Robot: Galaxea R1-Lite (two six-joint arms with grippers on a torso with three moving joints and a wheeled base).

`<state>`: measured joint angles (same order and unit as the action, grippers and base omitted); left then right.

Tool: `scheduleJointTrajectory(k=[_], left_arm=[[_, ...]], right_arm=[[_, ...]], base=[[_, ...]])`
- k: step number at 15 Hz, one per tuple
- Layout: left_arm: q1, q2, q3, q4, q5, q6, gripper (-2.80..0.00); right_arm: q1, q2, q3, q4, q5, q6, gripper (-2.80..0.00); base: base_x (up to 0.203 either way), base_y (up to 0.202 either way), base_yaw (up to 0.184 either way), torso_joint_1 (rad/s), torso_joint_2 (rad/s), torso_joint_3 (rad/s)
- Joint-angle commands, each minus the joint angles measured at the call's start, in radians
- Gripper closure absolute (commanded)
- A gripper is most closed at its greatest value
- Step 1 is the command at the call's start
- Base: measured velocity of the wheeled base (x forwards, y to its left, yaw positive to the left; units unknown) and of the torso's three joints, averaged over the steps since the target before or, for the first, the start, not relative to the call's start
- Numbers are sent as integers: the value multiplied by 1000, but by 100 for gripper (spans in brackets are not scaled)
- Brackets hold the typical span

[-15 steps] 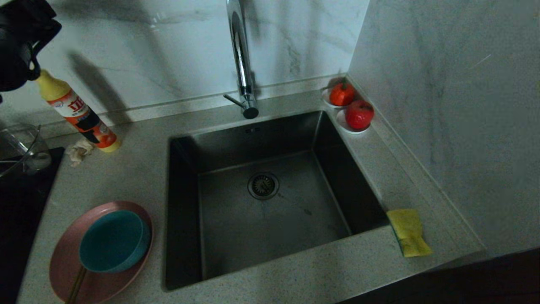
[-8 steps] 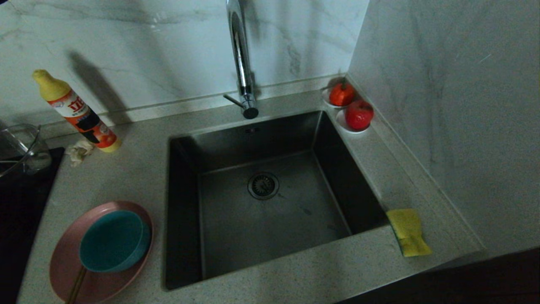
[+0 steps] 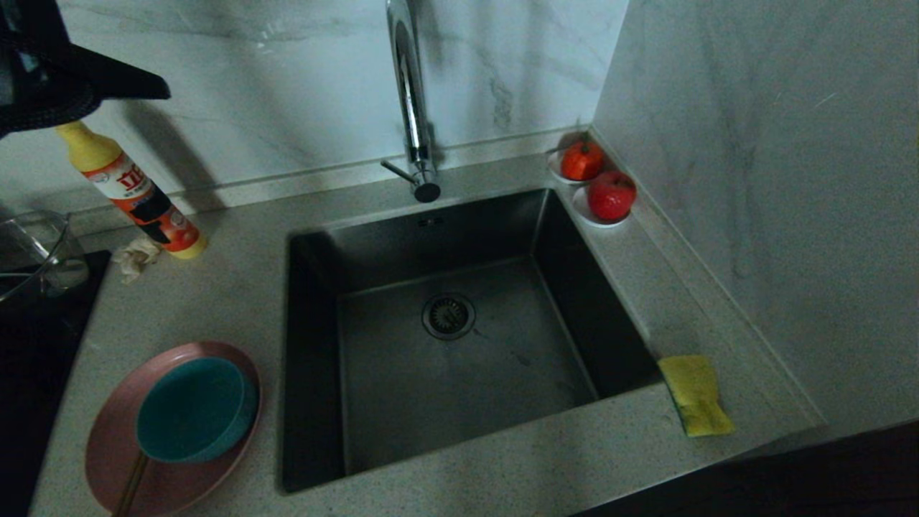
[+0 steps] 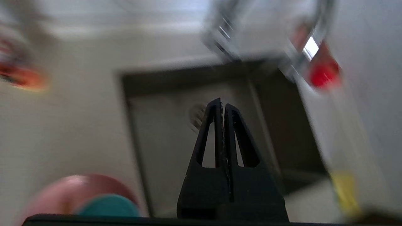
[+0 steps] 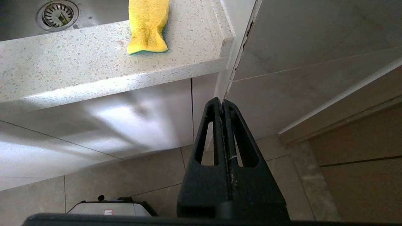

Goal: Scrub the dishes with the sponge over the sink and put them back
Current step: Turn on the faucet

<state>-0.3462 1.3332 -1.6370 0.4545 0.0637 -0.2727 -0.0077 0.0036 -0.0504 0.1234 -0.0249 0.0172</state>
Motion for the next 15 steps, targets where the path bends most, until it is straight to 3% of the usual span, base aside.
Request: scheduleJointTrajectory(k=[1, 2, 4, 7, 15], left_arm=[[1, 98, -4, -9, -74, -37, 0], [3, 127, -4, -41, -128, -82, 0], [4, 201, -4, -135, -170, -120, 0], [27, 354, -44, -229, -179, -130, 0], [52, 648, -289, -244, -189, -164, 0]], right_arm=[[0, -1, 0, 1, 0, 0, 0], [0, -1, 0, 1, 0, 0, 0], [0, -1, 0, 1, 0, 0, 0], [0, -1, 0, 1, 0, 0, 0], [0, -1, 0, 1, 0, 0, 0]], base=[[0, 0, 0, 0, 0, 0], [0, 0, 0, 0, 0, 0], [0, 0, 0, 0, 0, 0], [0, 0, 0, 0, 0, 0], [0, 0, 0, 0, 0, 0]])
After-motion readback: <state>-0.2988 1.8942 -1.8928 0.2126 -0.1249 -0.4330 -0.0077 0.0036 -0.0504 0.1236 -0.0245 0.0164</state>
